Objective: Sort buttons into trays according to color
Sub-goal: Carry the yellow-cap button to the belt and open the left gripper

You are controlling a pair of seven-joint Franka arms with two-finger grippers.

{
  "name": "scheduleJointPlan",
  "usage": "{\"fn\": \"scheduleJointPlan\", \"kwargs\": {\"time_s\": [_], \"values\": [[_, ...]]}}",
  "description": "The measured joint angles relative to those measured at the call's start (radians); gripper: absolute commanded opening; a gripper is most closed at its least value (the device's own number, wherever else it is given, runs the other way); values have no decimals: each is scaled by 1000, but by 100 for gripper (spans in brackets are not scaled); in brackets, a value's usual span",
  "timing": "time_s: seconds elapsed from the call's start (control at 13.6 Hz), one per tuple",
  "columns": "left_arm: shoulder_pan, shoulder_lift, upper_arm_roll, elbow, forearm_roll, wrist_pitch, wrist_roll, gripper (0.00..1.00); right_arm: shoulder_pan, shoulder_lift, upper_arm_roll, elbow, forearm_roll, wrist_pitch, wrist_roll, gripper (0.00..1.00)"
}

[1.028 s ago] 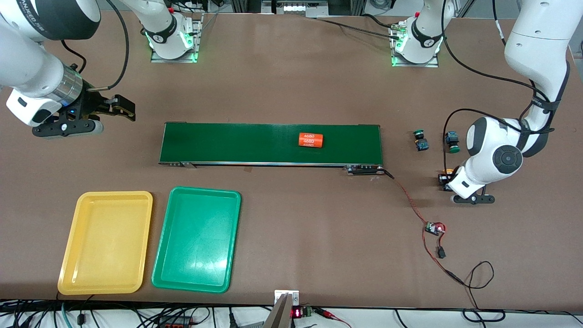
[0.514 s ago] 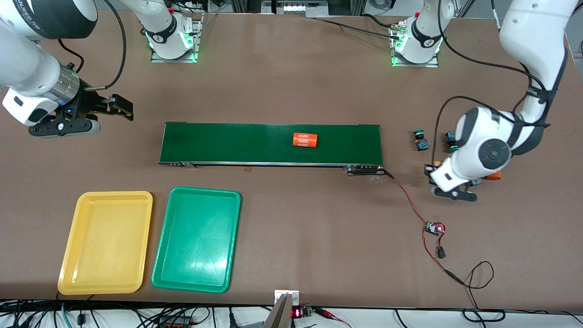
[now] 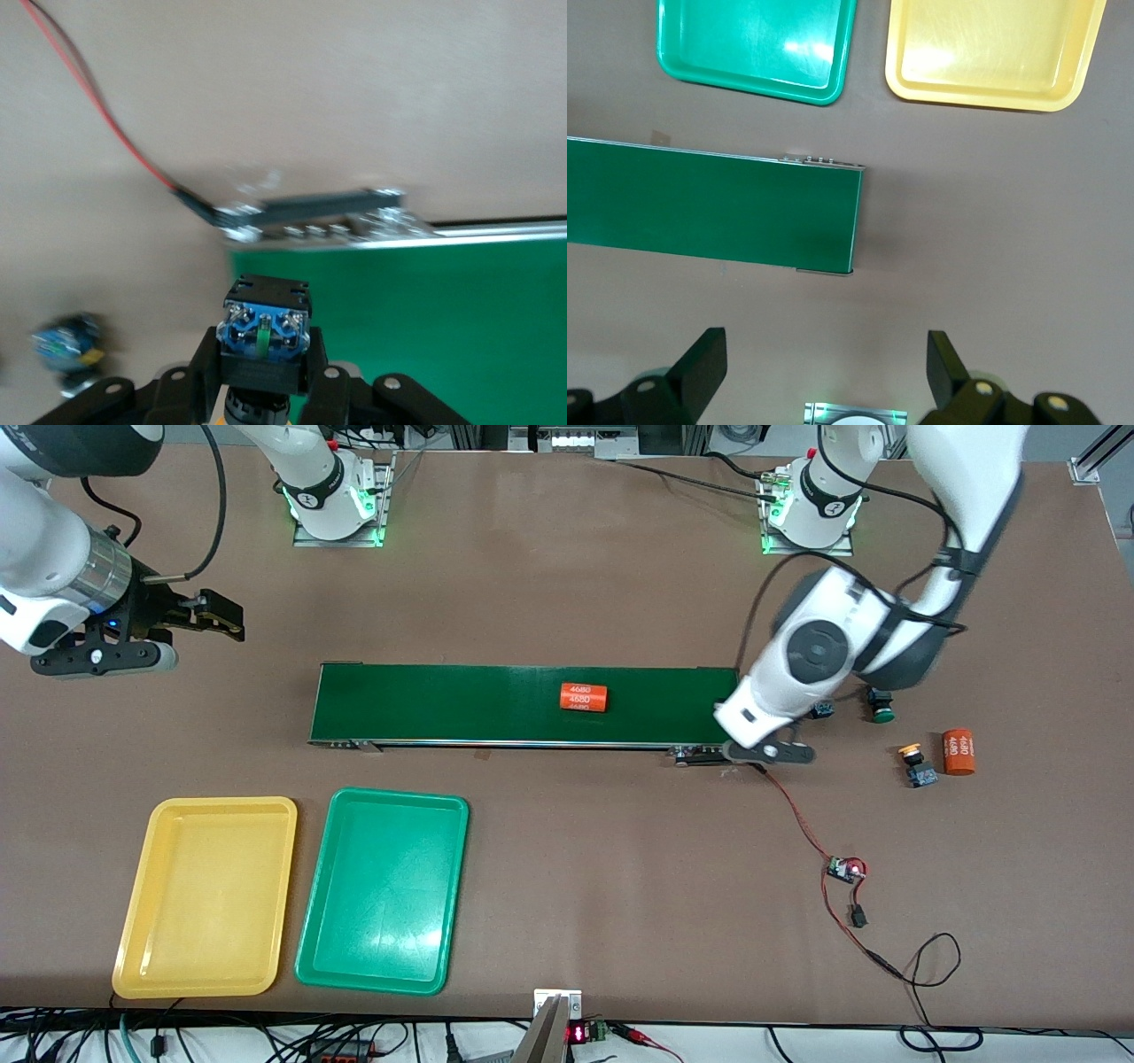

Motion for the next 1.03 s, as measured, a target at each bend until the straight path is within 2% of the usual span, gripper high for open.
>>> {"fn": "scheduleJointPlan", "kwargs": {"time_s": [0.15,0.22,0.37,0.44,0.66,0.73,1.03], "values": [[-33,43,-6,-6,0,38,-83,16,0,12,-1,1,-2,0,0,100],[-44,71,-6,-9,0,70,-117,22,-1,15,-2,2,-2,0,0,100],[-58,124,-6,-10,0,122,-175,67,-4,18,-3,5,-2,0,0,100],[-61,136,-7,-8,0,129,-196,100,-4,19,-3,6,-2,-1,0,100],[-58,126,-10,14,0,118,-222,100,-1,19,0,7,2,2,0,100],[-53,118,-10,36,0,76,-222,100,1,19,3,9,10,6,1,100],[-28,86,-6,238,2,-238,-215,100,30,29,9,11,47,74,21,100]]}}
